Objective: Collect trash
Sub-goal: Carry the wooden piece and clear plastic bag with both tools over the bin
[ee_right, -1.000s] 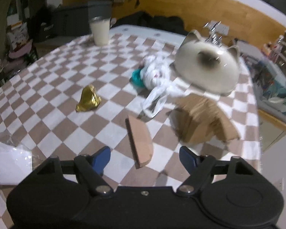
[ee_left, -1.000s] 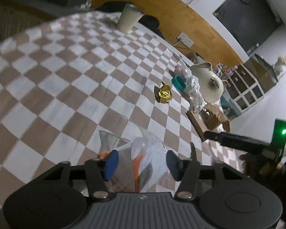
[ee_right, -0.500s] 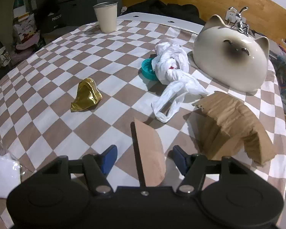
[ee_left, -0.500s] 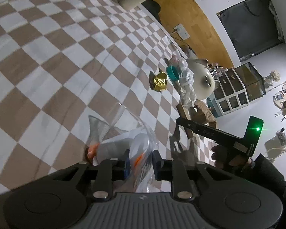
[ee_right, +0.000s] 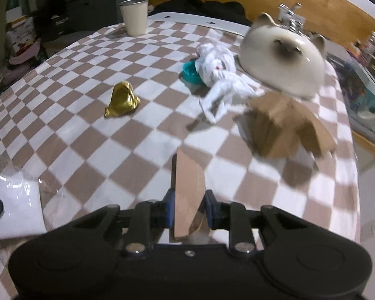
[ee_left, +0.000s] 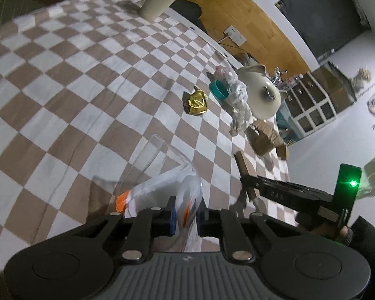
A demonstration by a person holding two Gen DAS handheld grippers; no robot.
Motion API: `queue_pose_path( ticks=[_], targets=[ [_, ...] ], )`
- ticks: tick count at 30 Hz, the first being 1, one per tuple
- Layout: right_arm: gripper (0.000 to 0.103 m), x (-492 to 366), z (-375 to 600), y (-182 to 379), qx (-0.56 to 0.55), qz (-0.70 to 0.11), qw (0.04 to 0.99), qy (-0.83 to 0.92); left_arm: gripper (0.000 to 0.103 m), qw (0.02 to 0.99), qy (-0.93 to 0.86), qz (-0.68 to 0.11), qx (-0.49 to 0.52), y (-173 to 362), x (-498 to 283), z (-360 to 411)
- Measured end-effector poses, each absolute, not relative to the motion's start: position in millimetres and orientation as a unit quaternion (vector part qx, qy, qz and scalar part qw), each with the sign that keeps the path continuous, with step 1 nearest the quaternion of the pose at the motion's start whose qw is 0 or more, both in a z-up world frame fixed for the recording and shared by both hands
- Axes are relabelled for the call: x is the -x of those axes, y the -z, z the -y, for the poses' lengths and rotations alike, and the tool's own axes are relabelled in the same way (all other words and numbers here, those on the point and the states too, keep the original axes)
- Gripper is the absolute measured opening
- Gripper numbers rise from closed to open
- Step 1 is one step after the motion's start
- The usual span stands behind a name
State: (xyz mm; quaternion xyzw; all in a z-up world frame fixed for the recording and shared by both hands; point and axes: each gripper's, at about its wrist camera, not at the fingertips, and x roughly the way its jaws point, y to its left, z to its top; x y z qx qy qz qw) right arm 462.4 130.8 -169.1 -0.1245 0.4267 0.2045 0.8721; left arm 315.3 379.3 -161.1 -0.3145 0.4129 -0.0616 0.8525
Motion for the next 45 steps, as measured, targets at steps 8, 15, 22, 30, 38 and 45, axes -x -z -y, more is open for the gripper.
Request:
queue_pose_path(
  ticks=[8, 15, 22, 30, 38, 45],
  targets=[
    [0.025, -403, -117, 153, 0.109, -0.444, 0.868, -0.191, 0.015, 0.877, 0.03, -0.413, 0.246, 135, -288, -353],
    [0.025, -352, -102, 123, 0.072, -0.437, 0.876, -0.189, 0.015, 0.895, 0.02, -0.403, 0.188, 112, -263, -328],
    [0.025, -309, -83, 98, 0.043, -0.428, 0.885, -0.175, 0.015, 0.911, 0.017, -0.391, 0.129, 89, -237, -303],
    [0.025, -267, -63, 76, 0.024, -0.41, 0.896, -0.167, 0.015, 0.92, 0.017, -0.381, 0.088, 74, -209, -277],
    [0.025, -237, -41, 57, 0.005, -0.391, 0.907, -0.158, 0.015, 0.925, 0.024, -0.374, 0.064, 63, -190, -249],
    [0.025, -221, -15, 46, -0.008, -0.382, 0.91, -0.158, 0.016, 0.927, 0.014, -0.371, 0.054, 55, -182, -226]
  ],
)
